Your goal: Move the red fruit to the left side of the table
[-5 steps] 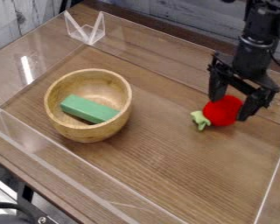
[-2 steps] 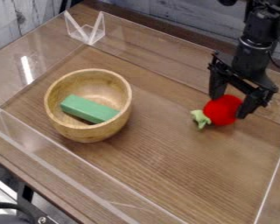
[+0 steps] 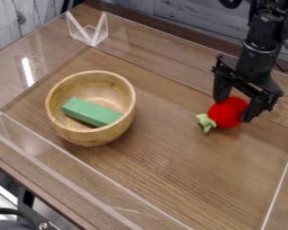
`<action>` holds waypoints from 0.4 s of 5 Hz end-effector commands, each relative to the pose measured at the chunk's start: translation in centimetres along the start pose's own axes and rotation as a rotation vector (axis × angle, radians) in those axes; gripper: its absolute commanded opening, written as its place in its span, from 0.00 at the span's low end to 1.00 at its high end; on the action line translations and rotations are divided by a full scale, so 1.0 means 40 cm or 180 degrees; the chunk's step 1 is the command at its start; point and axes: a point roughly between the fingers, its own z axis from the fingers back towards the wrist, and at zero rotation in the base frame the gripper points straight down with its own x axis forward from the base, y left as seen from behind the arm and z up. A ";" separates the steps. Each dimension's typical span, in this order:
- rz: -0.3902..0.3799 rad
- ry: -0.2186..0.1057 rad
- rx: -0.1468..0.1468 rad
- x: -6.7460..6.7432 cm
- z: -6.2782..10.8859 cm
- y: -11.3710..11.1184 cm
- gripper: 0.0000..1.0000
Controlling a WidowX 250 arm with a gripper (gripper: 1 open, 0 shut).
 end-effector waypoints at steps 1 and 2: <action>0.0044 -0.0209 0.0011 0.013 0.043 0.015 1.00; 0.0063 -0.0258 0.0011 0.014 0.046 0.016 1.00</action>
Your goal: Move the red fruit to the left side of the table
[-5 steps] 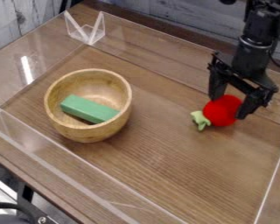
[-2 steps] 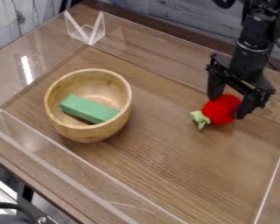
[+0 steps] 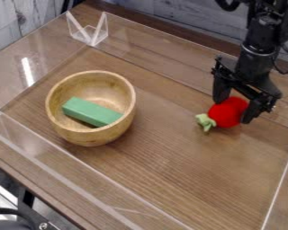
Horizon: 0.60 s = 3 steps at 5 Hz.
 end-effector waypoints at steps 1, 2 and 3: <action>0.0057 -0.0263 0.0009 0.014 0.063 0.016 1.00; 0.0070 -0.0327 0.0002 0.015 0.075 0.015 1.00; 0.0070 -0.0376 -0.0006 0.017 0.083 0.011 1.00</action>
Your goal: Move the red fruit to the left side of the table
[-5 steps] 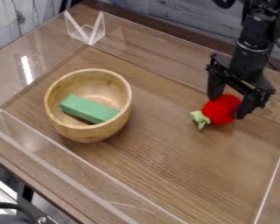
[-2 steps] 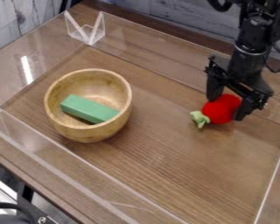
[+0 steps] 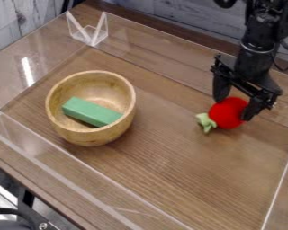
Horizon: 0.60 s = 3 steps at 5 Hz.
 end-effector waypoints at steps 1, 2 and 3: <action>0.0023 -0.0291 -0.0002 0.020 0.068 0.007 1.00; 0.0023 -0.0296 -0.0005 0.021 0.063 0.007 1.00; 0.0020 -0.0309 0.0001 0.022 0.062 0.006 1.00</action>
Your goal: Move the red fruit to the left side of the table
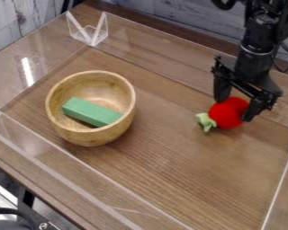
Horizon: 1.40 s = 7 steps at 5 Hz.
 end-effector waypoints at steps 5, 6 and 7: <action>0.0689 -0.0652 0.0225 -0.031 0.279 0.173 0.00; 0.1091 -0.0623 0.0332 -0.081 0.308 0.274 0.00; 0.1339 -0.0585 0.0425 -0.126 0.324 0.365 0.00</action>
